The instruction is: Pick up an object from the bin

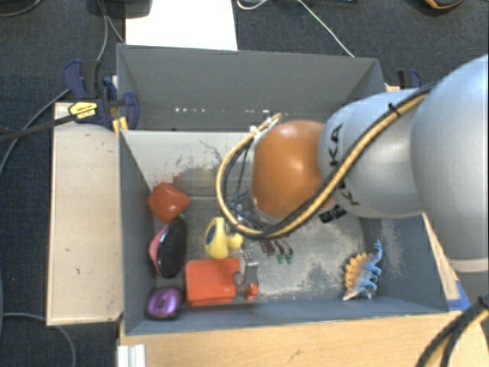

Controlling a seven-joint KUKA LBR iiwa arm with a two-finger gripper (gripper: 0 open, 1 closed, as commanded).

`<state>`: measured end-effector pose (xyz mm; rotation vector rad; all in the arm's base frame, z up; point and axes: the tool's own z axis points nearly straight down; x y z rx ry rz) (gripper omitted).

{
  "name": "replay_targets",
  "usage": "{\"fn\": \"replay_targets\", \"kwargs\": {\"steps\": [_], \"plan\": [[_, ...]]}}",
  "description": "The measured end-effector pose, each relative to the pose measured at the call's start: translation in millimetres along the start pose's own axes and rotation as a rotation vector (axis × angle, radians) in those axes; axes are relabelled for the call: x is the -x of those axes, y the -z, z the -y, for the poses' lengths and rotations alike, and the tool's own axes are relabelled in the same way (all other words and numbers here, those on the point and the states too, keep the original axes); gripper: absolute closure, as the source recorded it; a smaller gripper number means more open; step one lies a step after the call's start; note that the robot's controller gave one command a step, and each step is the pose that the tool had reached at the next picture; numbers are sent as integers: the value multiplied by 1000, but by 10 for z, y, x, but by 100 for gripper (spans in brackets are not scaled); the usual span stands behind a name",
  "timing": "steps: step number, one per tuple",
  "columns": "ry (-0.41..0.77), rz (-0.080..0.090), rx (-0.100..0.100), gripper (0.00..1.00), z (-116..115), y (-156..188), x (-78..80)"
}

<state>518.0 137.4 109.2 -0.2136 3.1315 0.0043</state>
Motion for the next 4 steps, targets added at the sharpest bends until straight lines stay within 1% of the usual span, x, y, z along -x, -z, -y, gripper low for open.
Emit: {"fn": "replay_targets", "kwargs": {"steps": [1, 2, 3, 4], "plan": [[166, 6, 1, 0, -145, 339, 259], [572, 26, 1, 0, -19, -304, 129], [832, 12, -2, 100, -67, -264, 480], [830, 12, -2, 100, -67, -264, 481]]}}
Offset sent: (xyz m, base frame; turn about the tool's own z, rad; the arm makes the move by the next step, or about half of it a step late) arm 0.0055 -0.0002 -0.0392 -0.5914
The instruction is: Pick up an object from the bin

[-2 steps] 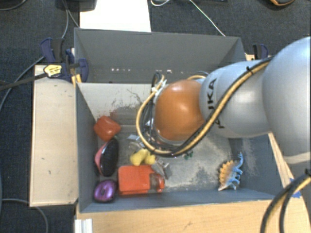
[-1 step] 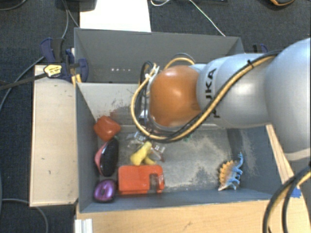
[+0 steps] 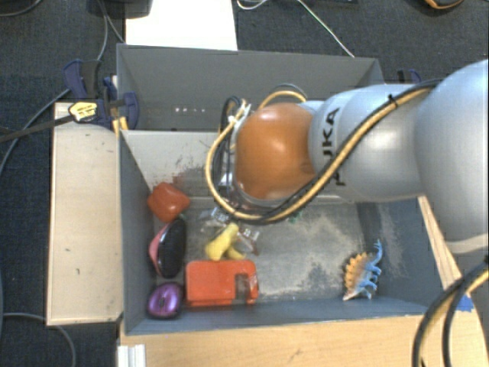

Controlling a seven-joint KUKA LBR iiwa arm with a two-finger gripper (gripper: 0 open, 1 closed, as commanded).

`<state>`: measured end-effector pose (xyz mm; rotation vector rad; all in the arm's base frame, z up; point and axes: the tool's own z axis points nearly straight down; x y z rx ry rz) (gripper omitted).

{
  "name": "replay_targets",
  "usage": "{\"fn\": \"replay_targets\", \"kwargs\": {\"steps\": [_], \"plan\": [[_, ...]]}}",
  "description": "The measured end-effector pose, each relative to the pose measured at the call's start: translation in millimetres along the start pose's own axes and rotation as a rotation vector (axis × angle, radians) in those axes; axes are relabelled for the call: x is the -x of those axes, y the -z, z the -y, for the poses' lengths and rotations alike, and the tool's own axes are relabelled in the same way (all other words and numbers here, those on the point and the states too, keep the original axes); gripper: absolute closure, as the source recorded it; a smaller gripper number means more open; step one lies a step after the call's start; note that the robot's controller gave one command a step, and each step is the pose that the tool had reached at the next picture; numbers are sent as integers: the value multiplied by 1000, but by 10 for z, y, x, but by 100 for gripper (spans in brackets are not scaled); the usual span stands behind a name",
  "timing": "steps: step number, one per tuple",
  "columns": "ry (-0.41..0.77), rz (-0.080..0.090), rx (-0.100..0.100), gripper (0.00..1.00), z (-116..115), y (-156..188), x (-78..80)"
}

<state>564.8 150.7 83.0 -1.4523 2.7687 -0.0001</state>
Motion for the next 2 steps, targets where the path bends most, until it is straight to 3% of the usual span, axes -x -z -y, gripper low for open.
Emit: {"fn": "replay_targets", "kwargs": {"steps": [1, 2], "plan": [[75, 9, -6, 100, -75, 890, 85], [34, 5, -3, 100, 167, 1297, 99]]}}
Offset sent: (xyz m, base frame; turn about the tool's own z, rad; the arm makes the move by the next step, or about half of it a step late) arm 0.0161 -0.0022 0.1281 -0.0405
